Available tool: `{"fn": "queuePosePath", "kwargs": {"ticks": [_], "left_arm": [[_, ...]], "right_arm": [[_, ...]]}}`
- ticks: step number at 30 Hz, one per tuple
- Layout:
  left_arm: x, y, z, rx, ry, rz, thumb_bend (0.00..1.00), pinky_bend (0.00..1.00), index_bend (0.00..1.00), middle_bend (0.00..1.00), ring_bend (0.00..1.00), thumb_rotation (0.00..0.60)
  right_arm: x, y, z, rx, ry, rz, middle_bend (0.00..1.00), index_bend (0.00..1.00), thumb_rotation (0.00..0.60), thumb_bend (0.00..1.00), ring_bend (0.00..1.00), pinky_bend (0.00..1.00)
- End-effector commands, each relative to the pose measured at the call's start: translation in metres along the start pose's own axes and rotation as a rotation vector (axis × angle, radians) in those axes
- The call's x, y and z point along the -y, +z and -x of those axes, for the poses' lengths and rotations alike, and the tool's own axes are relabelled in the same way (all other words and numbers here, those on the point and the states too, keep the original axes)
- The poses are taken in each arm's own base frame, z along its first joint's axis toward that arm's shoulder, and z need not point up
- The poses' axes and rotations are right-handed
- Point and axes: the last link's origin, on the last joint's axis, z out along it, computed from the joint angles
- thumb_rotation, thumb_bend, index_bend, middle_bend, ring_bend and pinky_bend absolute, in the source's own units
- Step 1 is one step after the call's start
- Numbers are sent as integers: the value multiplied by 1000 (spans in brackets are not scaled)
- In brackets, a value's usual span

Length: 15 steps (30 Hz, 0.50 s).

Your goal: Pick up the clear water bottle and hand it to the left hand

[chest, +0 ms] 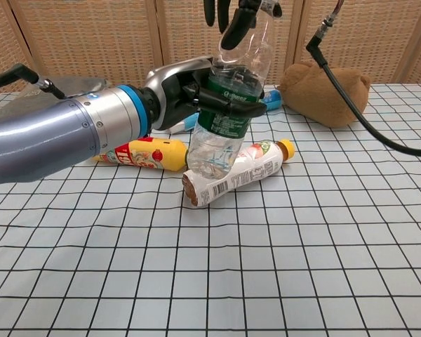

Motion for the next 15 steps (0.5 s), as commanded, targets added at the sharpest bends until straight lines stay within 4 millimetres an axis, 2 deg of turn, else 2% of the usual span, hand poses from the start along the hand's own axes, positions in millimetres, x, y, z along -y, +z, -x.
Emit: {"fn": "queuePosePath", "kwargs": {"ticks": [1, 9, 12, 14, 15], "left_arm": [[-2, 0, 2, -3, 5, 4, 331, 460, 795, 612, 543, 600], [-4, -1, 0, -10, 20, 2, 331, 460, 797, 612, 543, 600], [-5, -5, -3, -18, 15, 6, 331, 460, 797, 612, 543, 600], [-5, -7, -6, -26, 20, 9, 331, 460, 797, 612, 543, 600], [-5, -9, -8, -30, 22, 9, 331, 460, 797, 612, 543, 600]], "right_arm": [[3, -2, -3, 13, 69, -38, 0, 0, 600, 0, 0, 19], [-8, -18, -25, -72, 82, -63, 0, 0, 600, 0, 0, 0], [-30, -36, -43, -168, 31, -36, 0, 0, 600, 0, 0, 0], [-53, -51, -53, -252, -23, 2, 0, 0, 600, 0, 0, 0], [-73, -60, -59, -312, -65, 43, 0, 0, 600, 0, 0, 0]]}}
